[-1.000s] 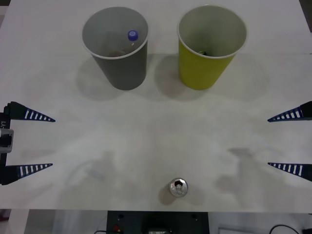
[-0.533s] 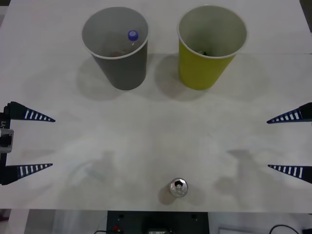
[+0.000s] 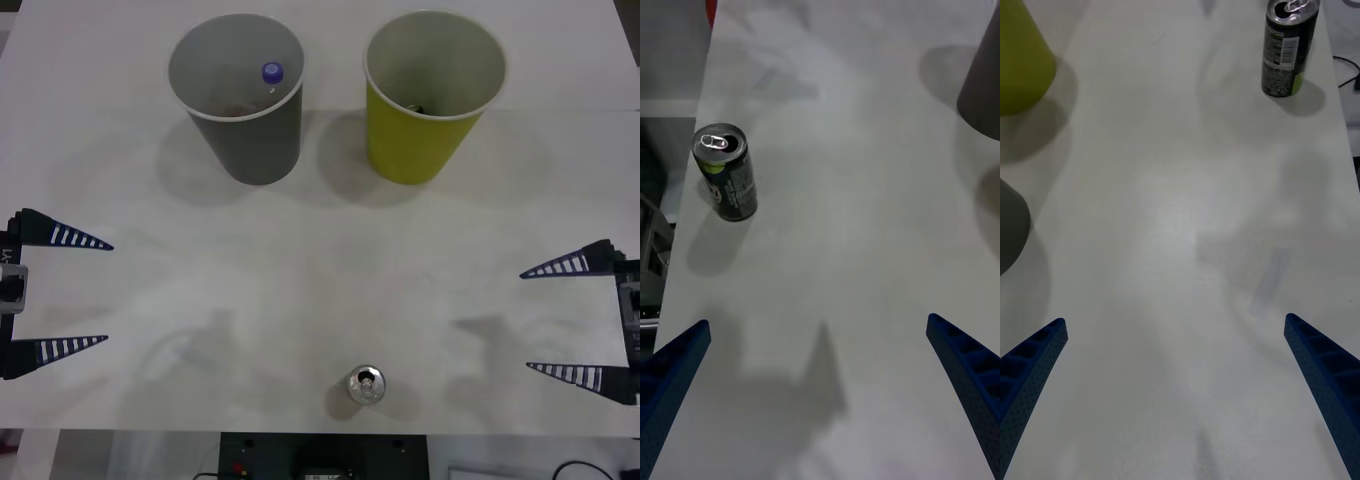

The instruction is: Put the can into the green bin and the plastic bottle into the gray bin

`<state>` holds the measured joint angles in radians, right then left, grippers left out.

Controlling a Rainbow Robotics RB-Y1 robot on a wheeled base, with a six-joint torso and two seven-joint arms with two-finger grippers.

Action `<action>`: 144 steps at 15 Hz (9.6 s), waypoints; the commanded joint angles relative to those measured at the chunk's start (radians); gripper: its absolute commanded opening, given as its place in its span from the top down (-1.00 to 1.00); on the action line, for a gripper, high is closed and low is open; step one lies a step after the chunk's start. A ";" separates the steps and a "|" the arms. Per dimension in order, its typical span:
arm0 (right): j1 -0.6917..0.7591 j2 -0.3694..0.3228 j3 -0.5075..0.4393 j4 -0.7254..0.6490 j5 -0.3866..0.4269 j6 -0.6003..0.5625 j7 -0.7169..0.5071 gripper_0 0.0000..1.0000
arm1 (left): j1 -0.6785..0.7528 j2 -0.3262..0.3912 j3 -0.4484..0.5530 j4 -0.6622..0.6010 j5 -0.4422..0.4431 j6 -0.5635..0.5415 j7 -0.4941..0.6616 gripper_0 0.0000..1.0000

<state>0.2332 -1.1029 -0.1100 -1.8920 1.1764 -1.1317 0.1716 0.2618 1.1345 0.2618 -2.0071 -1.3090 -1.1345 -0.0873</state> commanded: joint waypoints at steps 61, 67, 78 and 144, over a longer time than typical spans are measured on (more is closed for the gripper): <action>-0.229 0.707 0.374 0.508 0.212 -0.019 0.427 1.00 | 0.000 0.000 0.000 0.000 0.000 0.000 0.000 -1.00; -0.232 0.692 0.374 0.504 0.158 -0.017 0.396 1.00 | 0.000 0.000 0.000 0.000 0.000 0.000 0.000 -1.00; -0.199 0.531 0.273 0.143 0.293 0.044 -0.210 1.00 | 0.000 0.000 0.000 0.000 0.000 0.000 0.000 -1.00; -1.227 0.363 0.078 0.303 0.824 -0.439 -1.293 -1.00 | 0.000 0.000 0.000 0.000 0.000 0.000 0.000 -1.00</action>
<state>-1.0352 -0.7293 -0.0065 -1.5420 2.0328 -1.5708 -1.1238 0.2618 1.1345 0.2618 -2.0071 -1.3090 -1.1345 -0.0873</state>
